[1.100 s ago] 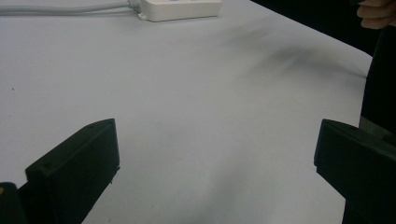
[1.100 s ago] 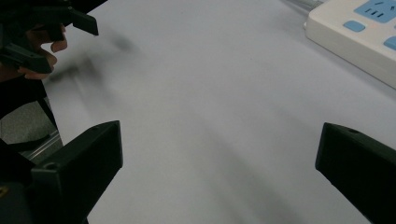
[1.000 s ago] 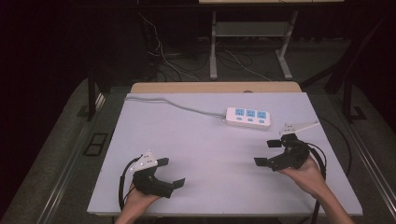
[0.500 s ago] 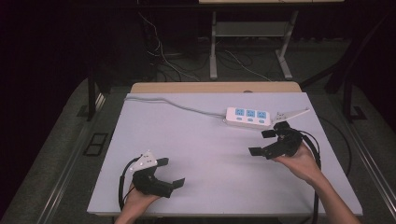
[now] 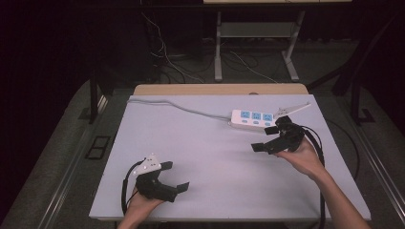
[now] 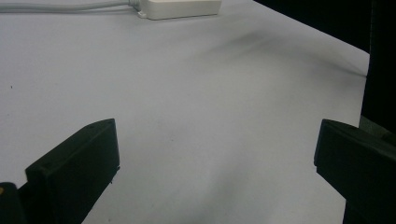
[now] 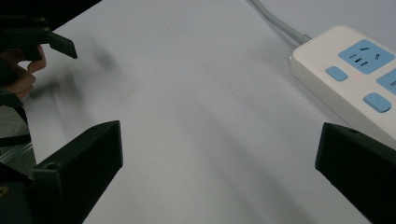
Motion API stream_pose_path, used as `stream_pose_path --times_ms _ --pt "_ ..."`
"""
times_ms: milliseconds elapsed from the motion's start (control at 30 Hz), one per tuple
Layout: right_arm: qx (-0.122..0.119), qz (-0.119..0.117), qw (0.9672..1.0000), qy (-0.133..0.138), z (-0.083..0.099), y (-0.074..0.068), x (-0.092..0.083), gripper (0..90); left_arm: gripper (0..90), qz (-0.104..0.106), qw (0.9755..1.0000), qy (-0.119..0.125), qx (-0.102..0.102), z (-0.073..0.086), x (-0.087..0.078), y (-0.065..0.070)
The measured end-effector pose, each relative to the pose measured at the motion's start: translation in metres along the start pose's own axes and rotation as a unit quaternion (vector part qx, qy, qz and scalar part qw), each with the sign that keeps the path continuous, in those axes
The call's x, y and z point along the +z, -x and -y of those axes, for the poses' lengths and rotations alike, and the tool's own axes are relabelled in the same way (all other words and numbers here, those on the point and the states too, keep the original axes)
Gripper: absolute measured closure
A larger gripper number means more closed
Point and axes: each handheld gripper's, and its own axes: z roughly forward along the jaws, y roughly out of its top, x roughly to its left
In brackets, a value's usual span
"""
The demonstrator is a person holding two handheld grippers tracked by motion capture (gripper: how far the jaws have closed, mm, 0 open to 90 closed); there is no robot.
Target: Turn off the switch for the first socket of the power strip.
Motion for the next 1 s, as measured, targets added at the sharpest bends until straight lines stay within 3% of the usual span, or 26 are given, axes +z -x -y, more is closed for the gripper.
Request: stream_pose_path --times_ms 433,1000 --pt "-0.005 0.000 1.0000 0.000 -0.021 0.008 0.004 0.5 0.0 0.003 1.0000 -0.002 0.004 0.000 0.001 0.001" --pt "0.013 0.013 0.9998 -0.003 -0.048 0.027 0.014 0.5 0.0 0.005 0.9999 0.000 0.011 -0.001 0.001 0.003"
